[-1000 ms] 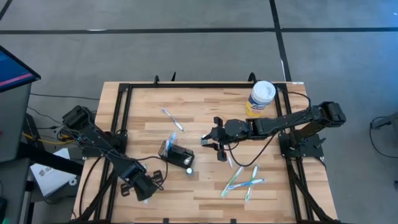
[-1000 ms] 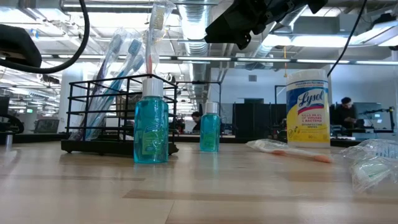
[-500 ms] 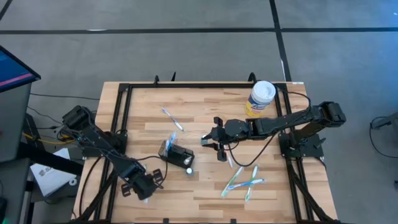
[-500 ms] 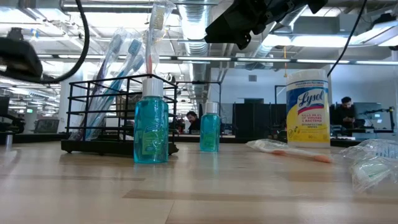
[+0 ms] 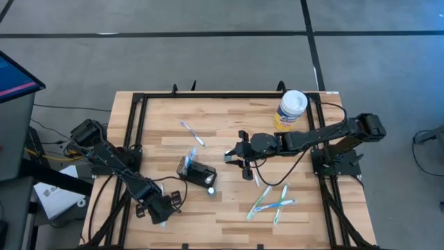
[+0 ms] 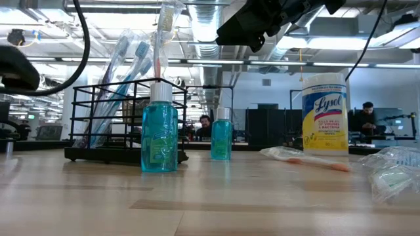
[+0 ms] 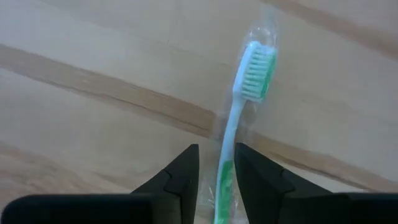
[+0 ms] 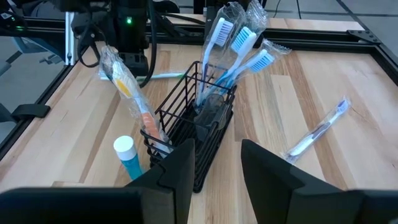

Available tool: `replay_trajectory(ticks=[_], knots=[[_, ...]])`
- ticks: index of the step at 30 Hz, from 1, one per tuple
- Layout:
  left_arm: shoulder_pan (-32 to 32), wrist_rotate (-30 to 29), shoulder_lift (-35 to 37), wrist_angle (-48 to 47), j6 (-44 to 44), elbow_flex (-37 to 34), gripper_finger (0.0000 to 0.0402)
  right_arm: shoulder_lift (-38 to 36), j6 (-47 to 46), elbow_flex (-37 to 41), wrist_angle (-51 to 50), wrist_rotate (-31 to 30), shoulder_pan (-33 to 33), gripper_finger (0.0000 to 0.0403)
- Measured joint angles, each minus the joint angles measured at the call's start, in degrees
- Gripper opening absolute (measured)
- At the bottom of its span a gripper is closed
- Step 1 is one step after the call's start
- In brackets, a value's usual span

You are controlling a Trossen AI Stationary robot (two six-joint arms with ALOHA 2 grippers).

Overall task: Pick & Place toothbrushing station
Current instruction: Put the left green toothbrush into the left compartment of the wire organizer

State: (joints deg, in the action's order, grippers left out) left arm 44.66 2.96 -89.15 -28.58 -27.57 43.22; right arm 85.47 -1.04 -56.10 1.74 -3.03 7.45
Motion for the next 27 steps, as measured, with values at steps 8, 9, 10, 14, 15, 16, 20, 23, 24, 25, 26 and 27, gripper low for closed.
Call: replay_trajectory(ticks=[8,9,10,14,15,16,20,23,24,25,26,27], knots=[[-0.09,0.12,-3.63,0.23,-0.29,0.28,0.0091,0.00,-0.02,0.00,0.21,0.00,0.00,0.0122],[-0.09,0.12,-3.20,0.48,-0.42,0.26,0.0088,0.00,-0.02,0.00,0.31,0.00,-0.01,0.0122],[-0.07,0.07,-2.73,0.52,-0.53,0.19,0.0082,0.00,-0.02,-0.01,0.42,0.00,-0.01,0.0122],[-0.07,0.02,-1.48,0.10,-0.65,-0.04,0.0039,0.00,-0.02,-0.02,0.44,0.00,0.01,0.0122],[-0.07,0.03,-1.39,-0.06,-0.65,-0.07,0.0024,0.00,-0.02,-0.02,0.44,0.00,0.01,0.0122],[-0.08,0.02,-1.31,0.01,-0.66,-0.07,0.0014,0.00,-0.02,-0.02,0.44,0.00,-0.01,0.0122],[-0.46,0.09,-1.30,0.04,-0.66,-0.04,0.0010,0.00,-0.04,-0.02,0.44,0.00,-0.01,0.0122],[-0.46,0.04,-1.24,0.04,-0.66,-0.04,0.0005,0.00,-0.04,-0.02,0.44,0.00,-0.01,0.0122],[-0.46,0.04,-1.24,0.05,-0.66,-0.04,0.0004,0.00,-0.04,-0.02,0.44,0.00,0.00,0.0122],[-0.48,0.04,-1.24,0.07,-0.66,-0.04,0.0004,0.00,-0.03,-0.02,0.44,0.00,0.00,0.0122],[-0.48,0.06,-1.24,0.08,-0.66,-0.02,0.0004,0.00,-0.04,-0.02,0.44,0.00,0.00,0.0122],[-0.48,0.05,-1.22,0.09,-0.66,-0.02,0.0004,0.00,-0.02,-0.02,0.44,0.00,0.00,0.0122]])
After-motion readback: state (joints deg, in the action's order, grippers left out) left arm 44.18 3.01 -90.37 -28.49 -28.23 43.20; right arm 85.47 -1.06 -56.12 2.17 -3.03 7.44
